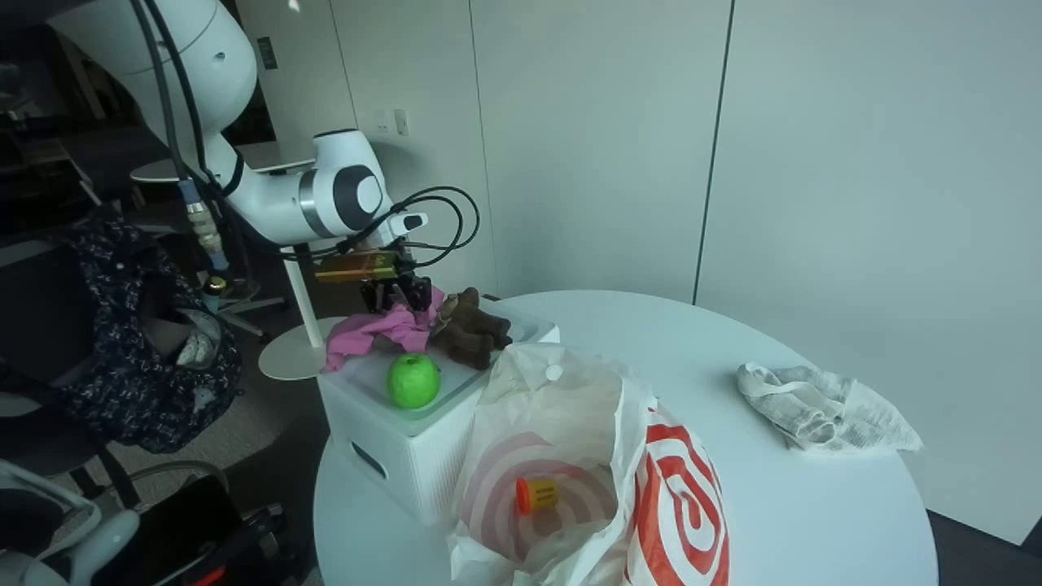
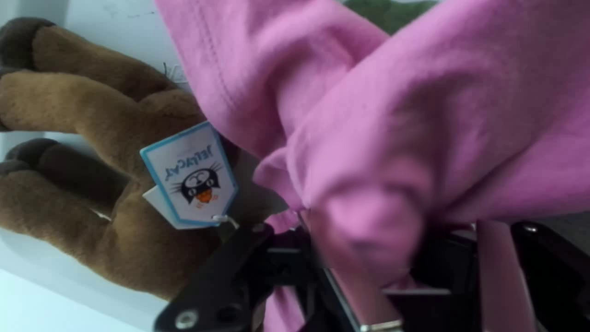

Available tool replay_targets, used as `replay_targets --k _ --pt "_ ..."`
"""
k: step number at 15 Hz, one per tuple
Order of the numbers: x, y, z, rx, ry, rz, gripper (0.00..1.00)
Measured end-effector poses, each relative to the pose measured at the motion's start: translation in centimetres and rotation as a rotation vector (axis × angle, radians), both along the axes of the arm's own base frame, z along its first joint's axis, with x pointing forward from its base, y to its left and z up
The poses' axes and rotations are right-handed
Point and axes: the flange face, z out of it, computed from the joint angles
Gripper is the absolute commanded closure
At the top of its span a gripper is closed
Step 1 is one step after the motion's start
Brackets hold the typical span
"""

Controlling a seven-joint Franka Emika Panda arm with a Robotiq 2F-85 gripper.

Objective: Remove some items from the plastic bag, put them on the white basket and leave the yellow container in the plastic bag

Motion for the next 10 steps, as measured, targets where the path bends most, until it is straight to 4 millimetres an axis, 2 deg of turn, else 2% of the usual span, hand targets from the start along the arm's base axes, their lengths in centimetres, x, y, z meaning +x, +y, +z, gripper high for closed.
replay_targets --k 1,5,8,9,10 --pt "0.1 -0.2 -0.2 0.002 -0.002 0.005 0.59" --pt "0.4 -0.7 -0.1 0.008 -0.017 0.004 0.28" --pt "0.9 -1.3 1.1 0.010 -0.039 -0.005 0.06" --pt "1.2 -1.7 1.8 0.010 -0.050 -0.012 0.01" --pt "1.5 -2.2 2.6 0.008 -0.062 -0.022 0.00"
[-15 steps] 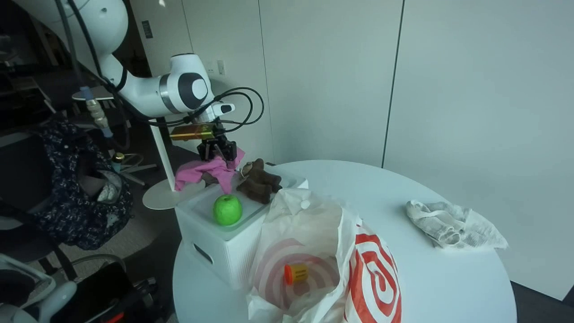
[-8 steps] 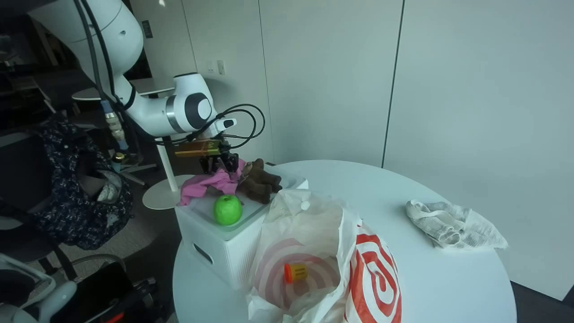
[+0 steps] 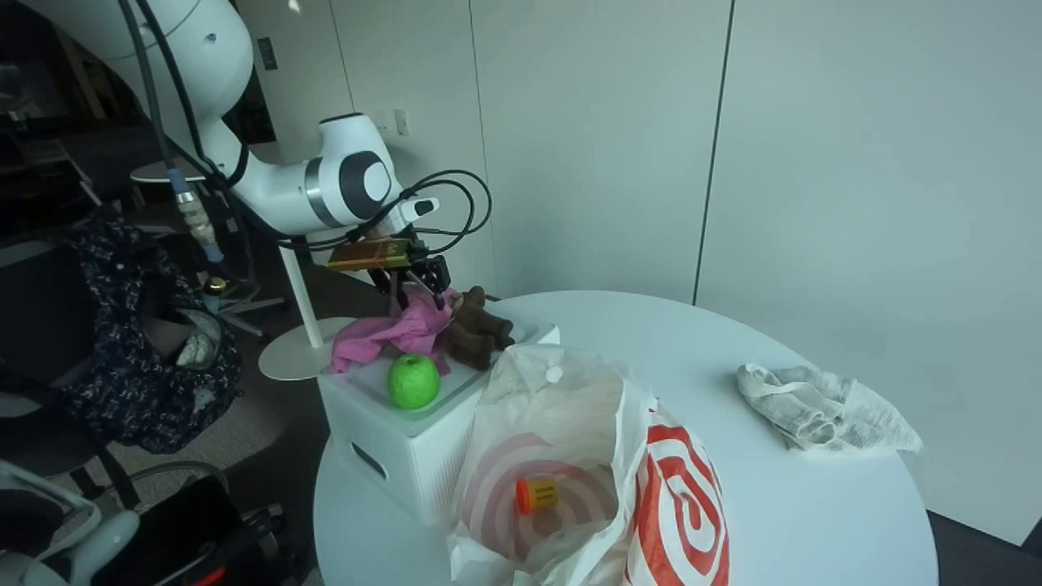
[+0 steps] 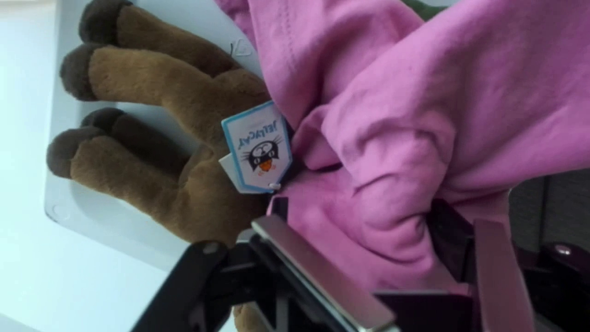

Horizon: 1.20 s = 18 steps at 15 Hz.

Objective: Remove some items from the plastic bag, put them on the white basket and leave the yellow container in the plastic bag

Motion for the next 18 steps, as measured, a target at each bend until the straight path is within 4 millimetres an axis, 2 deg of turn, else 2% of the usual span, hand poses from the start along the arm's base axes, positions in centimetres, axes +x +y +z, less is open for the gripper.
replay_targets --k 2,4,7,10,14,18 --pt "0.9 -1.7 2.0 -0.013 -0.032 -0.028 0.00" --pt "1.9 -4.2 4.3 -0.037 -0.071 -0.092 0.00" --pt "3.1 -9.2 7.2 -0.076 -0.111 -0.247 0.00" --pt "3.3 -14.7 9.1 -0.129 -0.126 -0.415 0.00" --pt "1.8 -20.6 8.8 -0.258 -0.093 -0.622 0.00" --pt "-1.0 -24.3 5.8 -0.395 0.020 -0.801 0.00"
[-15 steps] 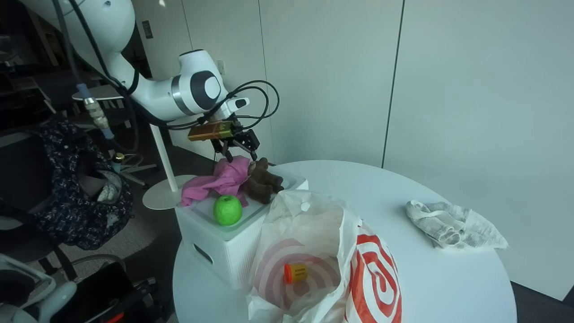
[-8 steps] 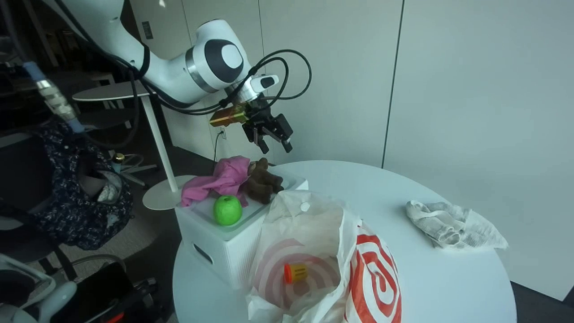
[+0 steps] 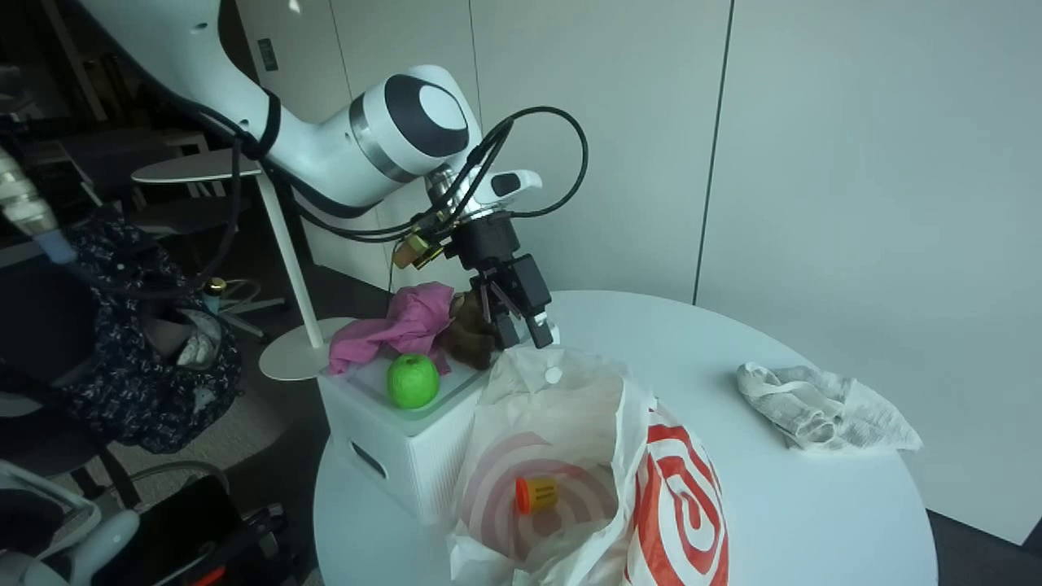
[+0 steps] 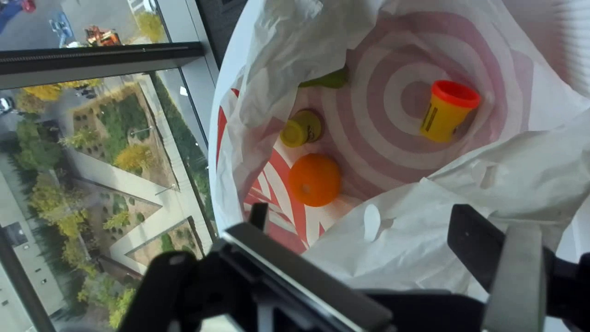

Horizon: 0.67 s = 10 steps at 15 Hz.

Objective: Remove some items from the plastic bag, put them on the white basket and leave the yellow container in the plastic bag

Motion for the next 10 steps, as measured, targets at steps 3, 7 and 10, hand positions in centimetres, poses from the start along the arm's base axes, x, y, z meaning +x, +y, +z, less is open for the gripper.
replay_targets --k 3,7,10 --pt "-1.8 -1.4 -2.9 -0.022 0.072 -0.092 0.00" --pt "-3.3 -3.4 -7.1 -0.024 0.150 -0.155 0.00" --pt "-3.5 -5.3 -10.7 -0.021 0.145 -0.192 0.00"
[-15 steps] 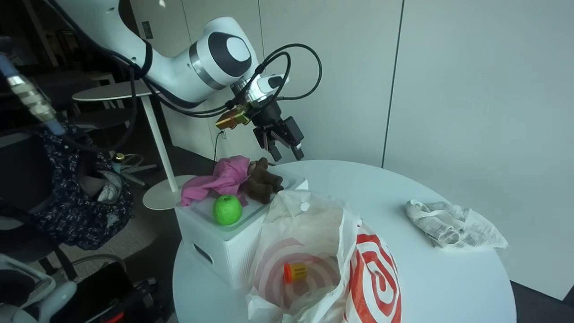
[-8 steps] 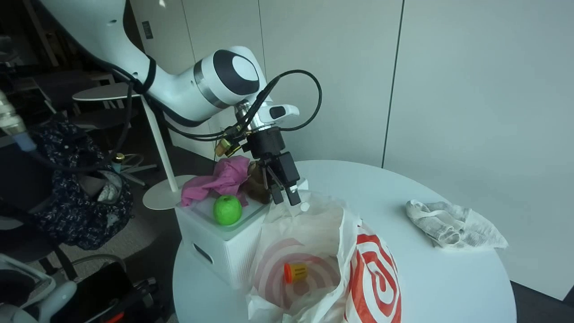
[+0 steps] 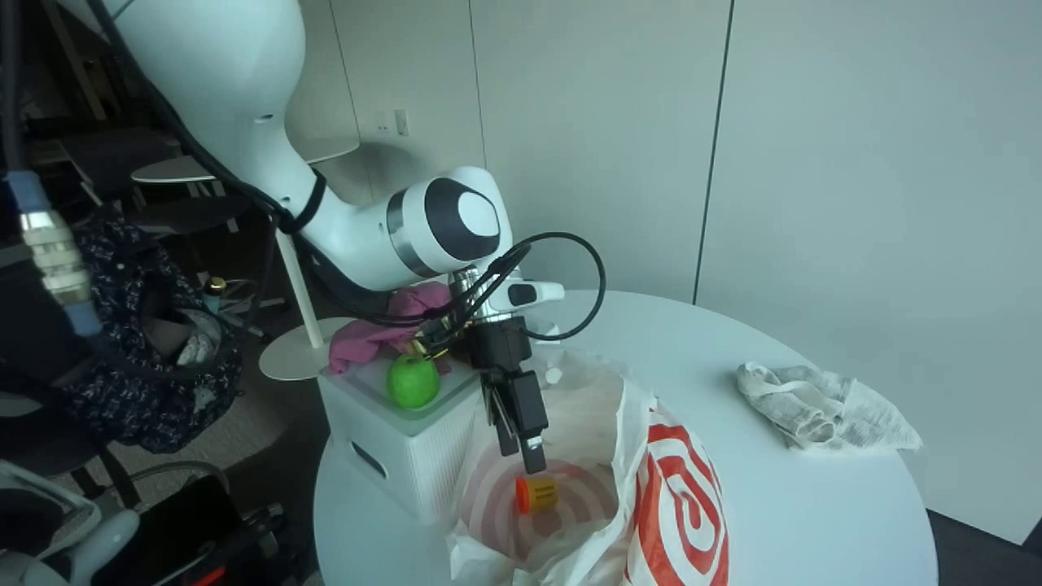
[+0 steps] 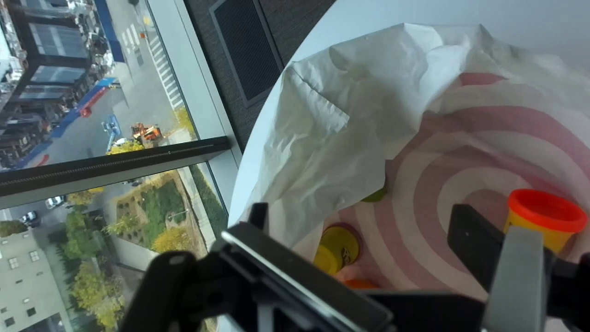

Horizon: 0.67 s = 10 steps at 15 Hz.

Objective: Remove some items from the plastic bag, put them on the white basket and leave the yellow container in the plastic bag

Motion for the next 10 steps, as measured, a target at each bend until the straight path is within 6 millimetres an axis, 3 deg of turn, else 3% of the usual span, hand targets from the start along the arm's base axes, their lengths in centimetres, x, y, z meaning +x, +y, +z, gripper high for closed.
replay_targets --k 4,7,10 --pt "1.1 -2.2 -5.1 0.041 -0.123 -0.085 0.00" --pt "2.3 -3.9 -7.8 0.013 -0.236 -0.092 0.00" --pt "2.6 -7.0 -9.7 -0.104 -0.323 -0.060 0.00"
